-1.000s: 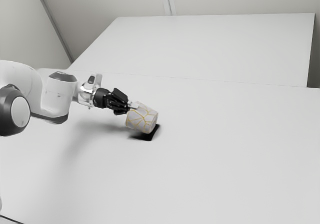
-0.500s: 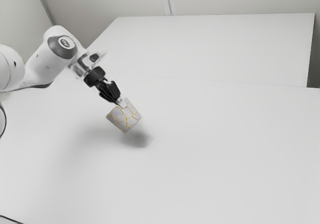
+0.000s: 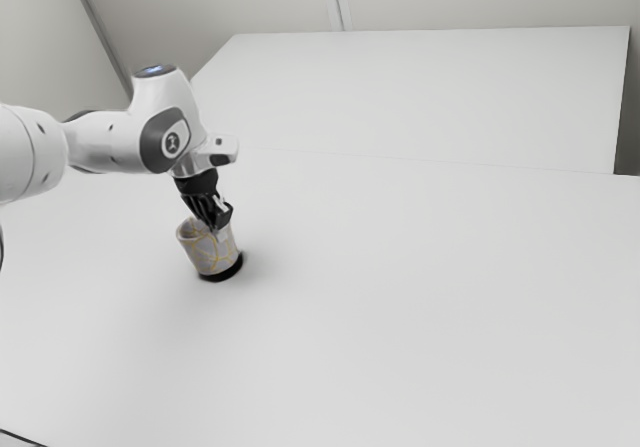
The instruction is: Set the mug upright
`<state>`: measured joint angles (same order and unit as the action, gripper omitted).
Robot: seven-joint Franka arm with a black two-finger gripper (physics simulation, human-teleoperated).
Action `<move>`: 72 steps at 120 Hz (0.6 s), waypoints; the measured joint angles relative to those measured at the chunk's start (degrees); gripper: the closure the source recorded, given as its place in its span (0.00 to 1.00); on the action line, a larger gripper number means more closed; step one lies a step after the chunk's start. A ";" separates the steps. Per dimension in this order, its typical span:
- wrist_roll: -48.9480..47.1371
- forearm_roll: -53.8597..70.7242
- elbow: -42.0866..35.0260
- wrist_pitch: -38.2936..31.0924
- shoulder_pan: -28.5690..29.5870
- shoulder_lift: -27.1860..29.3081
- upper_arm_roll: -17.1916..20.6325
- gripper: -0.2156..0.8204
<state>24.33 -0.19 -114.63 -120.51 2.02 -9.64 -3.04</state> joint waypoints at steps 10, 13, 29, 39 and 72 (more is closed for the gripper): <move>-2.06 0.85 -2.04 -3.17 -0.25 -0.06 0.04 0.96; -2.64 1.02 -2.58 -3.93 -0.29 -0.15 0.05 0.96; -5.08 1.06 -3.92 -6.84 -0.91 -0.27 0.06 0.73; -6.28 0.98 -4.00 -7.87 -0.96 0.10 0.06 0.56; -9.13 -0.35 3.05 -2.92 -0.89 4.06 0.10 0.30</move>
<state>15.20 -0.54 -111.57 -123.42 1.13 -5.58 -2.94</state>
